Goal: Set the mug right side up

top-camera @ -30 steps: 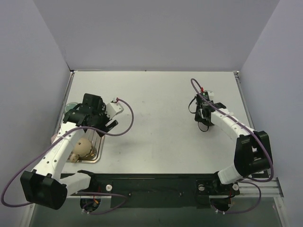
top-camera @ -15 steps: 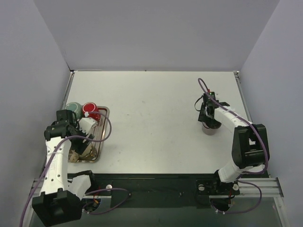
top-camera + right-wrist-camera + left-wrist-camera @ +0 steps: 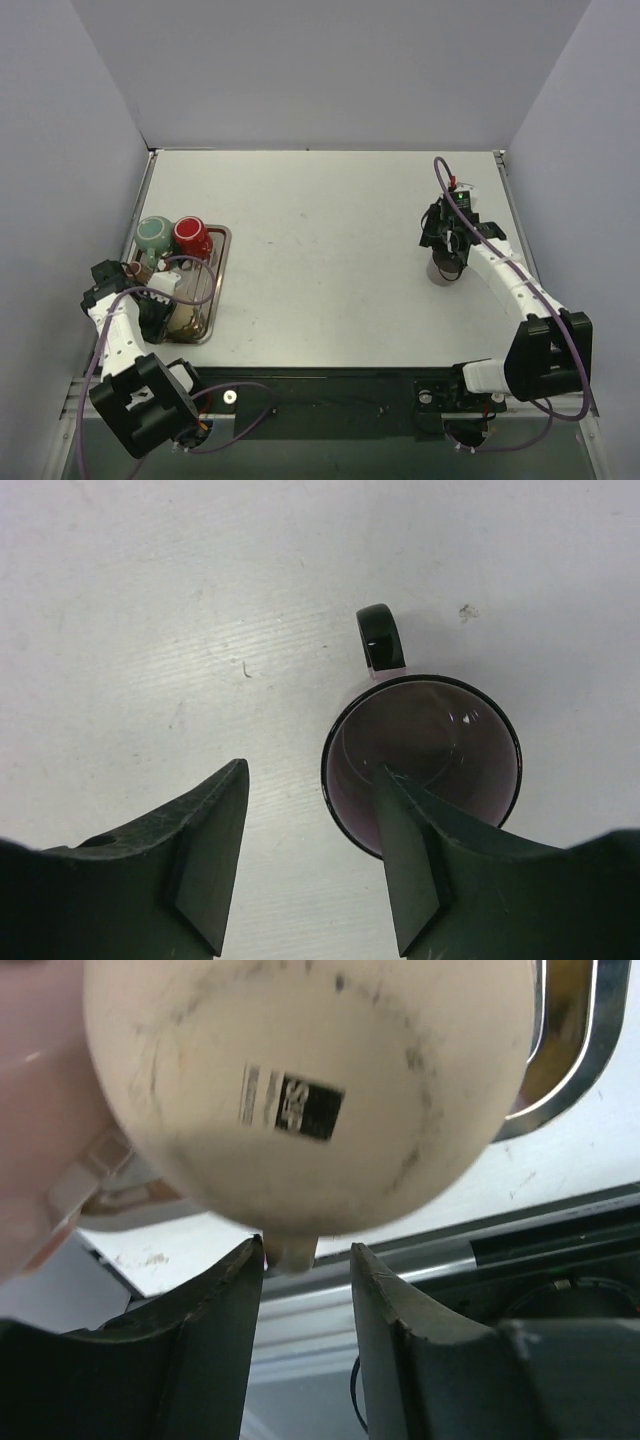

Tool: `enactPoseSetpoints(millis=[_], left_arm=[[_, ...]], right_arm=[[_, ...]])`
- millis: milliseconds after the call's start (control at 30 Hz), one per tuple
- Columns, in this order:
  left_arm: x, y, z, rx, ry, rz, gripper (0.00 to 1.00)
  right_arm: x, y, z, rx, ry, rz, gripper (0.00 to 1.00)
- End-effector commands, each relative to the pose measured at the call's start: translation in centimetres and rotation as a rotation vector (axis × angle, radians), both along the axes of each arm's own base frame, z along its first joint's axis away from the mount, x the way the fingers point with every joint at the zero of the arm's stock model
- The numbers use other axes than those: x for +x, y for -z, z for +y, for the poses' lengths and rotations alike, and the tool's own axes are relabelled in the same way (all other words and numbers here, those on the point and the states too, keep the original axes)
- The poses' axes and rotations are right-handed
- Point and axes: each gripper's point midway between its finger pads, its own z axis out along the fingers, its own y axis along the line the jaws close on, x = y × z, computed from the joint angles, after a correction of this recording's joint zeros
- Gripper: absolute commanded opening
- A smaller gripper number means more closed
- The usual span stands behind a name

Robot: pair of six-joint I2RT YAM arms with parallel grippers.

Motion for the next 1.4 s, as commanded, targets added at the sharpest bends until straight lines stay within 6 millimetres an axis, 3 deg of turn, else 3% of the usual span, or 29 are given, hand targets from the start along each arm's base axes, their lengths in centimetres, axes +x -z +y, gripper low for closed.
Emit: enactPoseSetpoints(millis=[0,133,167,233,267,367,433,500,533,633,700,733,767,800,833,867,900,933,967,1100,1200,1367], left_arm=[[3.2,1.2,0.4,-0.02,0.041,-0.119,0.48],[4.0,1.7,0.3,-0.035,0.048,-0.152,0.47],[4.1,1.8,0.3,-0.038,0.049,-0.154,0.42],[4.5,1.8,0.2,-0.05,0.043,-0.167,0.08],[4.8,1.4,0.1,-0.061,0.042,-0.179,0.0],[6.1,-0.7,-1.3,-0.146,0.021,-0.241,0.0],[7.7,-3.6,-3.1,-0.241,0.009,-0.323,0.0],[9.7,-7.3,-6.3,-0.368,0.036,-0.406,0.0],[10.8,-9.9,-7.5,-0.416,0.063,-0.464,0.0],[12.6,-16.7,-14.0,-0.624,0.173,-0.564,0.0],[13.2,-21.1,-17.9,-0.789,0.229,-0.629,0.0],[12.8,-22.7,-19.7,-0.895,0.203,-0.605,0.0],[13.1,-25.0,-21.5,-0.938,0.272,-0.647,0.0],[12.7,-26.2,-22.7,-1.013,0.263,-0.622,0.0],[12.4,-28.0,-24.4,-1.061,0.323,-0.635,0.0],[12.0,-29.1,-25.4,-1.136,0.29,-0.597,0.0],[11.5,-30.1,-26.9,-1.177,0.349,-0.599,0.0],[11.2,-31.1,-27.6,-1.246,0.307,-0.56,0.0],[11.2,-32.0,-28.4,-1.282,0.357,-0.59,0.0],[10.2,-34.5,-30.3,-1.423,0.355,-0.543,0.0],[9.6,-34.5,-31.5,-1.437,0.385,-0.512,0.0],[9.2,-33.1,-32.2,-1.44,0.388,-0.454,0.0]], right_arm=[[-1.7,-0.8,0.0,-0.01,-0.006,-0.003,0.48],[-2.2,-1.6,-0.1,-0.017,-0.011,-0.028,0.48],[-2.3,-1.9,-0.2,-0.021,-0.009,-0.039,0.48],[-2.7,-2.5,-0.1,-0.025,-0.018,-0.054,0.48],[-2.9,-2.8,0.0,-0.028,-0.023,-0.058,0.48],[-3.3,-4.6,1.1,-0.033,-0.07,-0.105,0.49],[-3.6,-6.1,2.6,-0.04,-0.129,-0.145,0.51],[-3.8,-8.2,4.9,-0.019,-0.196,-0.207,0.55],[-4.2,-8.8,6.8,0.005,-0.256,-0.226,0.56],[-4.8,-12.9,11.2,0.12,-0.358,-0.388,0.61],[-6.0,-15.5,15.0,0.237,-0.446,-0.5,0.71],[-7.4,-16.4,17.3,0.326,-0.508,-0.531,0.71],[-8.1,-18.7,19.6,0.42,-0.559,-0.616,0.75],[-9.2,-19.2,21.3,0.512,-0.602,-0.631,0.75],[-9.9,-21.9,23.0,0.611,-0.641,-0.717,0.75],[-10.9,-21.9,24.3,0.695,-0.666,-0.71,0.75],[-12.1,-24.8,25.7,0.801,-0.703,-0.799,0.75],[-12.4,-24.6,26.6,0.854,-0.703,-0.792,0.75],[-13.5,-26.8,27.5,0.941,-0.73,-0.858,0.75],[-15.1,-29.4,29.4,1.14,-0.748,-0.901,0.72],[-15.6,-31.5,29.7,1.276,-0.742,-0.948,0.7],[-15.2,-33.3,29.8,1.262,-0.738,-1.019,0.67]])
